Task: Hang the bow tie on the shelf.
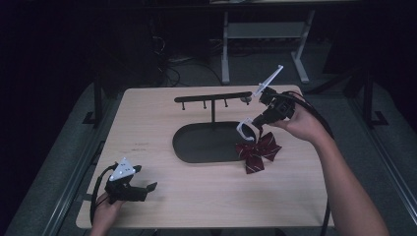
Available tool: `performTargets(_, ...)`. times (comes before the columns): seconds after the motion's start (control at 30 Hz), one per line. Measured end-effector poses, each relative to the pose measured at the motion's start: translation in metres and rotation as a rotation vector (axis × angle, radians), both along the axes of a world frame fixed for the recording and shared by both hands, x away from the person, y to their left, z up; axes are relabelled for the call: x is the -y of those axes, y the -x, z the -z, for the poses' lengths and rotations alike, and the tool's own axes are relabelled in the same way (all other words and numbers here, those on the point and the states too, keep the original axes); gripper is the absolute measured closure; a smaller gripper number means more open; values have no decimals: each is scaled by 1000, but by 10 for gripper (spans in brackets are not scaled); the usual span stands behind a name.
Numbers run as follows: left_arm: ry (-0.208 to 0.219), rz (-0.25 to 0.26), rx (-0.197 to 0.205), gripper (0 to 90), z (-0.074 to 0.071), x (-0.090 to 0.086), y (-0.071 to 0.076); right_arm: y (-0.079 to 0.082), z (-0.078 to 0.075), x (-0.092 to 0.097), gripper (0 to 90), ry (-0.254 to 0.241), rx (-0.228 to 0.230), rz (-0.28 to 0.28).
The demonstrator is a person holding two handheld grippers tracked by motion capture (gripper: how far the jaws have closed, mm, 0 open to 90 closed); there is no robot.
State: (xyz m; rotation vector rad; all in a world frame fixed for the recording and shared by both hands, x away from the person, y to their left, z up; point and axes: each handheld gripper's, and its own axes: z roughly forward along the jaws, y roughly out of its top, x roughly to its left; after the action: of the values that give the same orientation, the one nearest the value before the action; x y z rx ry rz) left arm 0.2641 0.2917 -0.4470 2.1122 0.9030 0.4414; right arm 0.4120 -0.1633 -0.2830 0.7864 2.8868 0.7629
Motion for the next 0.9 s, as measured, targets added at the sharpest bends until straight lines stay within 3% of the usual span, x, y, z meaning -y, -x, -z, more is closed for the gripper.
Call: performTargets(0.9,3,5,5,130,0,-1,-2,-34,-11,-8,869,18,-1,36)
